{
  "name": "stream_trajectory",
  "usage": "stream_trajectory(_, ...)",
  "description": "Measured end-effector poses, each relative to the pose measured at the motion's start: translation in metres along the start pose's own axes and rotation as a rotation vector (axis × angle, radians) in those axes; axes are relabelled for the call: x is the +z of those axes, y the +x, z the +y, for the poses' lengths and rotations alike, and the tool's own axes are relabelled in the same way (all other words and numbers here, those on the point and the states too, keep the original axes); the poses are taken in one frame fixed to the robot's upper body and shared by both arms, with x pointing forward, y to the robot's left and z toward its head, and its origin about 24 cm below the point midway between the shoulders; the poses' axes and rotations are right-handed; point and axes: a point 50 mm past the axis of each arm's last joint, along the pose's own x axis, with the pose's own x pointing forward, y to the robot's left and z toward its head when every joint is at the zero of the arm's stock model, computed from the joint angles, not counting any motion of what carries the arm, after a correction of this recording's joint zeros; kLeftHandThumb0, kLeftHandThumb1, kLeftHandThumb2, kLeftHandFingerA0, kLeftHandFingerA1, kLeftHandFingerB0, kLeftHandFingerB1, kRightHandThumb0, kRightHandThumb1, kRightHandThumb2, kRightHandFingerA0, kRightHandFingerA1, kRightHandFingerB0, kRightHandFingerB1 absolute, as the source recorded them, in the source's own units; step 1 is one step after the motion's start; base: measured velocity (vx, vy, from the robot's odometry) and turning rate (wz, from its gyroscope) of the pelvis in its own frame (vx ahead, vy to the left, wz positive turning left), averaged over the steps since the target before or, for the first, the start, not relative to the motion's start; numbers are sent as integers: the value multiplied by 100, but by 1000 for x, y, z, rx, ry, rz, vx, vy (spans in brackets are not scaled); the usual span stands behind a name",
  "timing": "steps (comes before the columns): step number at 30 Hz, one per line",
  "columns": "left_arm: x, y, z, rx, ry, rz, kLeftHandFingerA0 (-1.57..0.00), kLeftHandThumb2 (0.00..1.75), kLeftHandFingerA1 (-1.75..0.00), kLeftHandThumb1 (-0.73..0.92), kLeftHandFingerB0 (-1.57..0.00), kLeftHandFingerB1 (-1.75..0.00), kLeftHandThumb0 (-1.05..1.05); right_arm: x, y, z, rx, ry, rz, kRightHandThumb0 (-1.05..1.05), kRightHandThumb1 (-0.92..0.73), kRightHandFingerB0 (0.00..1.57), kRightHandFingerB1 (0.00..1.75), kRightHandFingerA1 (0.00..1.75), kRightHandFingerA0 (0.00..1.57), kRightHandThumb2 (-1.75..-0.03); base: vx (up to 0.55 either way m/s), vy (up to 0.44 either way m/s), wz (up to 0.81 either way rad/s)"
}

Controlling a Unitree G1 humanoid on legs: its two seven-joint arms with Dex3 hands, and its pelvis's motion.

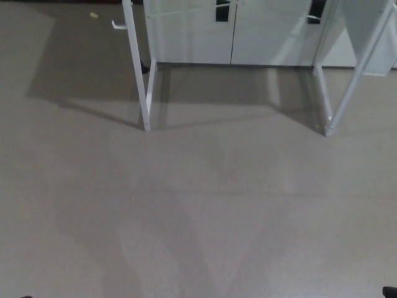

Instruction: The robot walk towards a table in front and click the button on the base of the boilling pot using its left middle finger

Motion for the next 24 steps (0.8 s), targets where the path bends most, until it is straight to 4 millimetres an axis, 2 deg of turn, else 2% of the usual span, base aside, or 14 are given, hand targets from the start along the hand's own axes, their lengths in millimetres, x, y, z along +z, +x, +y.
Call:
stream_trajectory(7, -3, -3, 1, 3, 1, 6, -48, 57, -52, 61, -34, -40, 1, -1, 0, 1, 4, -11, 5, -19, -53, 38, 36, 43, 57, -56, 279, -73, 8)
stream_trajectory(8, -3, -2, 0, 2, 0, 4, -48, 57, -52, 60, -34, -41, 2, -1, 1, 4, 10, -10, 6, -26, -46, 36, 41, 48, 53, -61, 223, -236, 19)
stream_trajectory(10, 0, 0, -3, -10, -3, -8, -47, 57, -52, 60, -34, -41, 3, 2, 1, -1, -1, -21, -4, -28, -46, 37, 42, 48, 54, -62, 211, -202, 46)
stream_trajectory(16, -4, -2, -4, -16, -6, 4, -47, 56, -51, 58, -32, -40, 3, 2, 1, -1, 0, -33, 0, -27, -47, 37, 42, 48, 53, -62, 177, -127, -2)
stream_trajectory(17, -5, -2, -3, -16, -6, 7, -46, 56, -51, 57, -32, -40, 3, 1, 1, -1, 1, -34, 4, -20, -53, 39, 37, 43, 58, -56, 98, -20, -7)
stream_trajectory(18, -6, -2, -3, -15, -6, 8, -39, 87, -62, 37, -25, -55, 3, 0, 0, -1, 1, -36, 7, -20, -53, 39, 37, 43, 58, -56, 134, 18, -10)
stream_trajectory(20, -6, -3, -3, -15, -7, 10, -39, 87, -62, 37, -25, -55, 2, -2, 0, 0, 1, -37, 14, -21, -54, 38, 36, 43, 58, -56, 108, 56, -2)
stream_trajectory(21, -7, -3, -4, -15, -8, 11, -39, 88, -62, 38, -26, -55, 2, -3, 0, 0, 2, -39, 17, -28, -47, 36, 41, 48, 54, -63, 156, 98, -4)
stream_trajectory(22, -8, -3, -4, -15, -8, 13, -39, 88, -62, 38, -26, -55, 2, -3, -1, 0, 3, -42, 20, -27, -47, 36, 41, 48, 54, -62, 196, 137, -4)
stream_trajectory(23, -8, -3, -3, -14, -7, 13, -51, 54, -53, 58, -36, -41, 4, -5, -1, 1, 6, -43, 24, -20, -54, 39, 36, 43, 59, -56, 255, 144, 42)
stream_trajectory(24, -8, -3, -5, -18, -7, 13, -51, 54, -53, 58, -36, -41, 4, -6, -1, 1, 6, -46, 27, -20, -54, 39, 36, 43, 59, -56, 206, 120, 17)
